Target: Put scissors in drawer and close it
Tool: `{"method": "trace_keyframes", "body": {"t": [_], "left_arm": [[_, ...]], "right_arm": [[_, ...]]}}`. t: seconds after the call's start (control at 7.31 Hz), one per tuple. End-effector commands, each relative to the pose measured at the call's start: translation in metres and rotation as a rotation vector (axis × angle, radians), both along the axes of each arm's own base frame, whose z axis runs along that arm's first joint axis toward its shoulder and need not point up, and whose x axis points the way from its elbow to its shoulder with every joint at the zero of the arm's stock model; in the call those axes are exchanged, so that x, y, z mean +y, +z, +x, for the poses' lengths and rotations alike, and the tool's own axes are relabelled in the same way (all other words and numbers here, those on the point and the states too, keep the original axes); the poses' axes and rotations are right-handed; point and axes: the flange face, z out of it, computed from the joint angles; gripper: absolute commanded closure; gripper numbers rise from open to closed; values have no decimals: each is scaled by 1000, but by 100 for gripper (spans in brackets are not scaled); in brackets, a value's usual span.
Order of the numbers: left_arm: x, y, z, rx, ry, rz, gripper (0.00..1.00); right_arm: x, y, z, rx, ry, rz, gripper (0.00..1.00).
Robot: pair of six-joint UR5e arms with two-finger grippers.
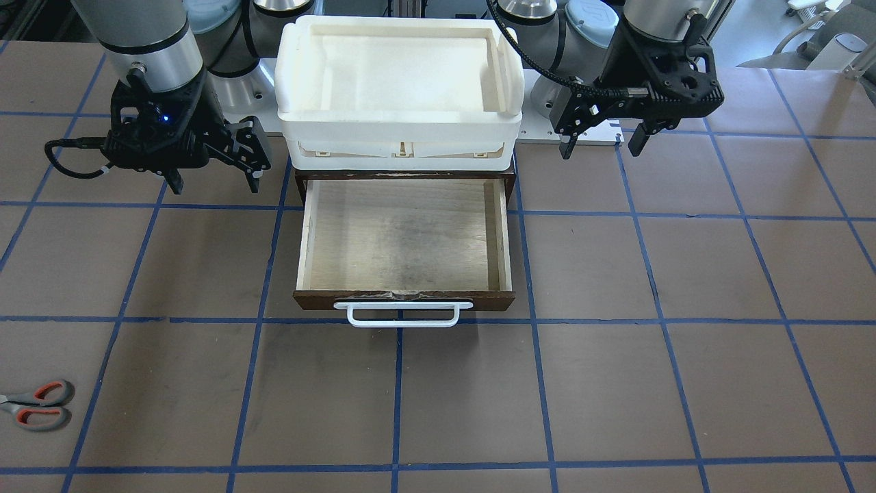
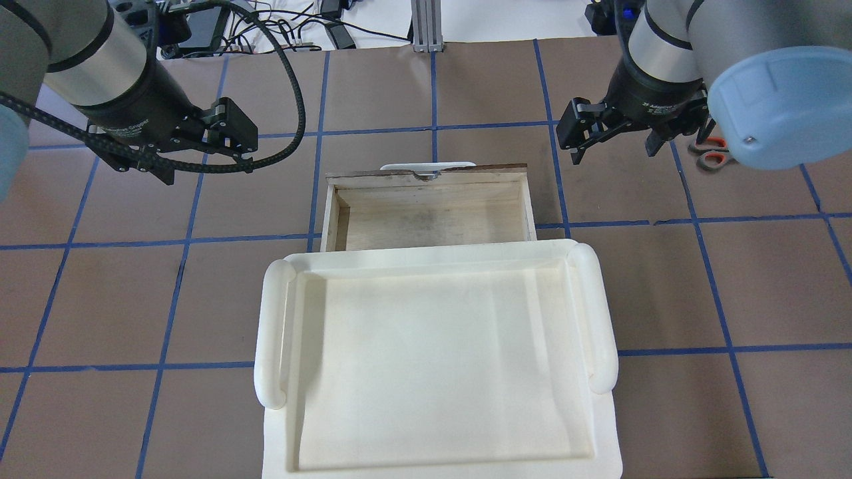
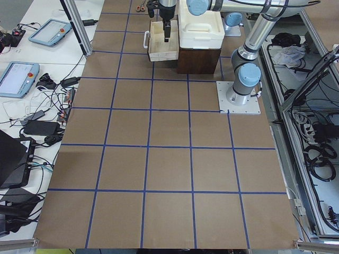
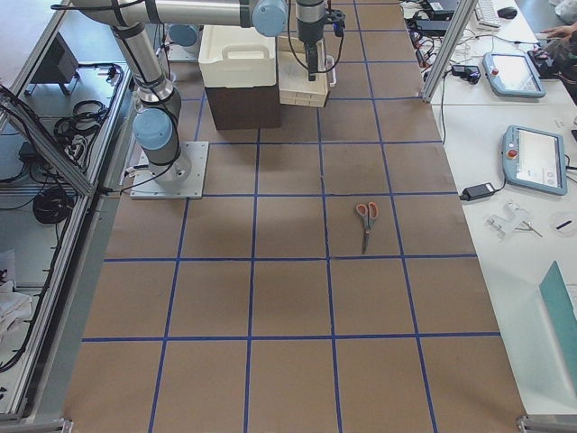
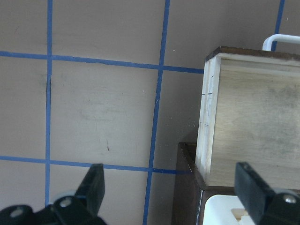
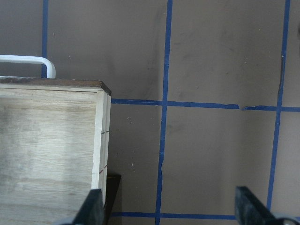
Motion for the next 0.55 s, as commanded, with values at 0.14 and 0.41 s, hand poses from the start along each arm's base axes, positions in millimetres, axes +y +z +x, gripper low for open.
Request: {"method": "trace_keyframes", "body": {"t": [0.14,0.41], "left_arm": [[-5,-6,2,-4,-3,8,0],[-1,-2,3,-9,-4,-5,0]], "right_arm": [[0,-1,0,1,3,0,0],[-2,1,-1,3,15,-13,0]]}}
